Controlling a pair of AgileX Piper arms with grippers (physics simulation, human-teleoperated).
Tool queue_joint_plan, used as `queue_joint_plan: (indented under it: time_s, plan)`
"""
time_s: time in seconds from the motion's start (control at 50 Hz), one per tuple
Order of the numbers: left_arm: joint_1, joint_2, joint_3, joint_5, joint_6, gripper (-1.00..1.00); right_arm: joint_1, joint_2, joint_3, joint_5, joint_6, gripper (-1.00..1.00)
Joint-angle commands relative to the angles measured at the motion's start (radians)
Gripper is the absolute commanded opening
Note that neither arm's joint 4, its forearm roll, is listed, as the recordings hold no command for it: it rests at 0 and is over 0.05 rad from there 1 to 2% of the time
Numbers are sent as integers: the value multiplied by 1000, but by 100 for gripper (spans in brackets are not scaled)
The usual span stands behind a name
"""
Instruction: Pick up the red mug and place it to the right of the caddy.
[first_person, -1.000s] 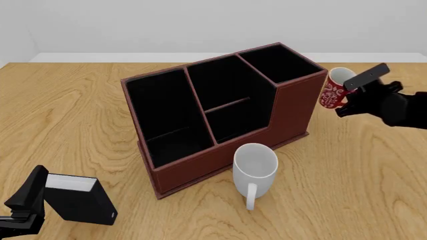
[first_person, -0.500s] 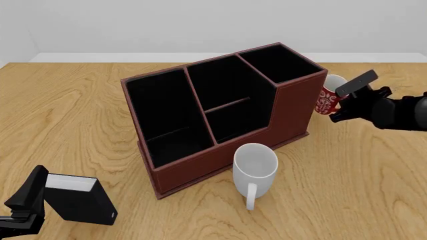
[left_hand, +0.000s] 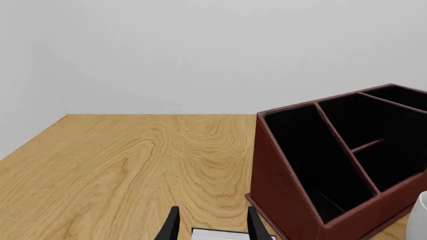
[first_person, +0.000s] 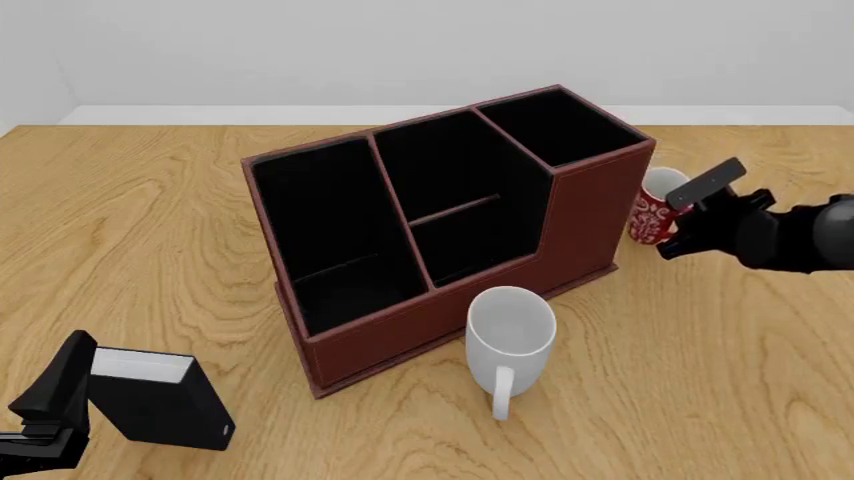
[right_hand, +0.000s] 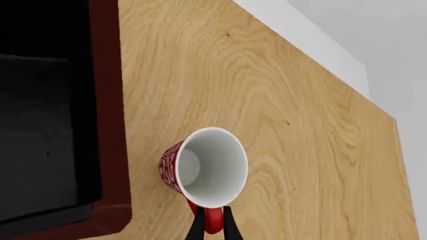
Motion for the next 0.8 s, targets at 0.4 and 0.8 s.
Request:
queue_joint_plan:
  time_s: [0.4,0.8]
  plan:
    - [0,0,0,0,0,100,3,19,-9,-7,0,-100]
    - [0,0,0,0,0,100,-4,19,-27,23,38,100]
